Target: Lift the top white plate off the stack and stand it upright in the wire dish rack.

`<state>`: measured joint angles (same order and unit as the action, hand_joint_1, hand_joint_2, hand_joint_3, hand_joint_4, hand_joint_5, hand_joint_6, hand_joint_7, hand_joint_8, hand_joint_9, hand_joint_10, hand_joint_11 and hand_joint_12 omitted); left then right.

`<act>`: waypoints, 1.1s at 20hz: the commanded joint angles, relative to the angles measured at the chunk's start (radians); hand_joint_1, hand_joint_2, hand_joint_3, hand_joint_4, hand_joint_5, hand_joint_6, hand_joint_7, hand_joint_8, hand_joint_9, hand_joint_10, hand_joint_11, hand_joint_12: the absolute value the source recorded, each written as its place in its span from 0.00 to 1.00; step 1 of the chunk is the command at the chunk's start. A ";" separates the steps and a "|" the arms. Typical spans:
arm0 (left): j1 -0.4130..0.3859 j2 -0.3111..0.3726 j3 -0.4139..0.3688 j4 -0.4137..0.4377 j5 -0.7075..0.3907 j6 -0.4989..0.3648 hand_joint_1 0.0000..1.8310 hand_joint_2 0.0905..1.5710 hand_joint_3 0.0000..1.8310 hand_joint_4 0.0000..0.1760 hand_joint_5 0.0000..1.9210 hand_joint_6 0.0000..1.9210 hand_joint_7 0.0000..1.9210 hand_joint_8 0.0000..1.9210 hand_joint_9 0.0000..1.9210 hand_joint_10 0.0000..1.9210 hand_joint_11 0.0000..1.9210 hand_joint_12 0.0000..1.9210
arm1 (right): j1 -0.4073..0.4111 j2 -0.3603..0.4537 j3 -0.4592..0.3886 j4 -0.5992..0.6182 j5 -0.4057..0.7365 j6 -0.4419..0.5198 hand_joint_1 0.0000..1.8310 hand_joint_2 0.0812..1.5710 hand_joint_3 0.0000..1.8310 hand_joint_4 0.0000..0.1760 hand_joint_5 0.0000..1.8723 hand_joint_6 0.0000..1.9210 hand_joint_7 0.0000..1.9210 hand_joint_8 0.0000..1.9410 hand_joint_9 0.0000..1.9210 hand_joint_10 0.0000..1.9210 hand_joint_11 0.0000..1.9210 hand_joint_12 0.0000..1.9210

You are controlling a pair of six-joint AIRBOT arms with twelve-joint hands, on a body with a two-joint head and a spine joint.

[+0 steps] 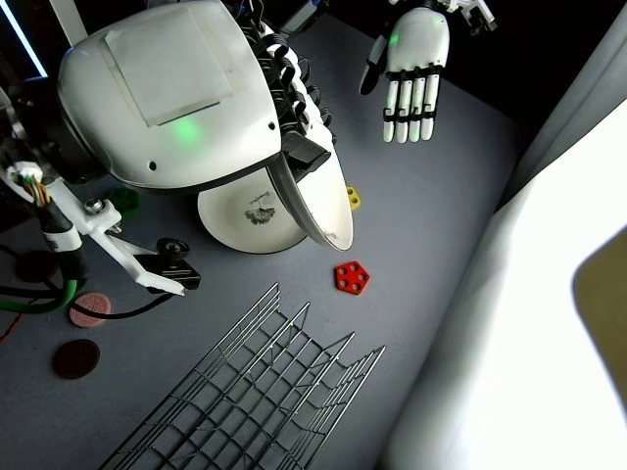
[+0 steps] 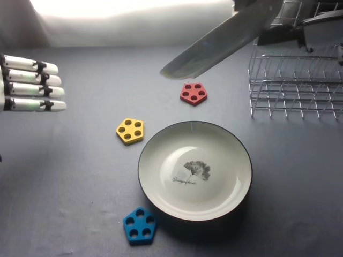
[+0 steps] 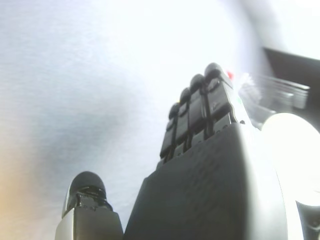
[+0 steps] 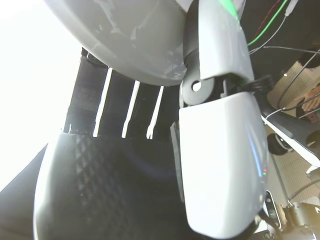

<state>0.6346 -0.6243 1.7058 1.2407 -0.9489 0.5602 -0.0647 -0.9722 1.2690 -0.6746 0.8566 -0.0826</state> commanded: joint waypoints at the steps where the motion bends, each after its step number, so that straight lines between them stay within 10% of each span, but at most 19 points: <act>1: -0.020 0.010 0.002 -0.062 -0.044 0.007 0.06 0.62 0.00 0.00 0.01 0.00 0.02 0.00 0.03 0.00 0.04 0.00 | 0.018 0.018 0.011 0.081 0.113 0.004 0.82 0.66 0.00 0.00 0.51 0.52 0.58 0.26 0.54 0.43 0.53 0.69; 22: 0.012 0.038 0.007 -0.247 -0.134 -0.010 0.06 0.62 0.00 0.00 0.01 0.00 0.03 0.00 0.04 0.00 0.05 0.01 | 0.086 0.069 0.015 0.351 -0.075 0.004 0.82 0.65 0.00 0.00 0.50 0.54 0.60 0.24 0.58 0.37 0.51 0.69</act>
<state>0.6662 -0.6014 1.7081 1.0698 -1.0313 0.5480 0.0029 -0.9218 1.2797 -0.3859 0.6552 -0.0875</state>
